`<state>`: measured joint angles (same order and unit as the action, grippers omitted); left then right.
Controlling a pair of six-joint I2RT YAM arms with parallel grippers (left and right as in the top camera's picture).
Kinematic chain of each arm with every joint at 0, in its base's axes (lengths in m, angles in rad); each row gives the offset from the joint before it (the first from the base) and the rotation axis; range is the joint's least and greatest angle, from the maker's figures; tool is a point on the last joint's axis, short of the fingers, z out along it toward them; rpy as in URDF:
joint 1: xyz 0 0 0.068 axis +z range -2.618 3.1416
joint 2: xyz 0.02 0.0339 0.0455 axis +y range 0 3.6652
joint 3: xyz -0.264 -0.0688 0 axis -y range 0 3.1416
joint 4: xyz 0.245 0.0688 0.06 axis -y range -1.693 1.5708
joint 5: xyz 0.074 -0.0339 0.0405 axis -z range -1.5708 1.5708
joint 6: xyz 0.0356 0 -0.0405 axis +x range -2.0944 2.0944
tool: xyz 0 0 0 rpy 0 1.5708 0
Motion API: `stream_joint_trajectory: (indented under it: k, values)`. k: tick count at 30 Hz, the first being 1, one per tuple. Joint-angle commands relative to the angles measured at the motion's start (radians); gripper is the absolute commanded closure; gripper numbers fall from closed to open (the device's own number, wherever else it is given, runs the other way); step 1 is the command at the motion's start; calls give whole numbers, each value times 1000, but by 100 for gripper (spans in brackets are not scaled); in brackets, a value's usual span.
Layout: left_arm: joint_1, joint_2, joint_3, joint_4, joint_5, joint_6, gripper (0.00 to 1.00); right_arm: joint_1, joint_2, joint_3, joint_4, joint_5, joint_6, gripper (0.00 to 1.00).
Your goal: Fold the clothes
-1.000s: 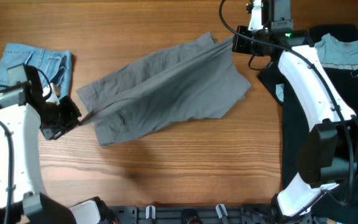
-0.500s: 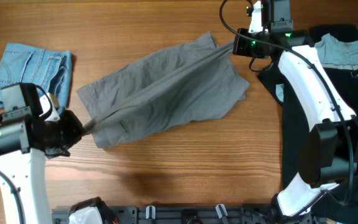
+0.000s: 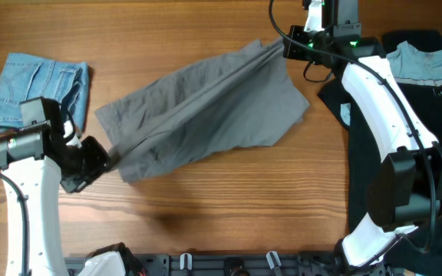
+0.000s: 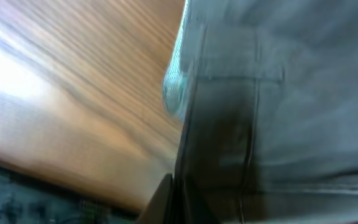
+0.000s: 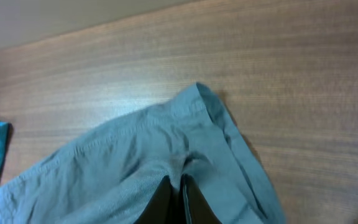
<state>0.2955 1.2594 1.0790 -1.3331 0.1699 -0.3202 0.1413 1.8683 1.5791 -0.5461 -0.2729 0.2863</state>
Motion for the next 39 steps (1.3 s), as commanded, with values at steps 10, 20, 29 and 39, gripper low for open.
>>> stream_joint_trajectory:
  k: [10, 20, 29, 39]
  values:
    - [14, -333, -18, -202, 88, -34, 96, -41, -19, 16, -56, 117, 5, 96]
    - [14, -87, -118, 72, 60, -89, 96, -21, -18, 16, -5, 116, 4, 96]
    - [-296, -392, 31, -171, 150, -205, 96, -33, -23, 16, -128, 131, 59, 96]
    - [-702, -440, -187, -146, 13, -616, 96, -47, -158, 16, -283, 141, 30, 96]
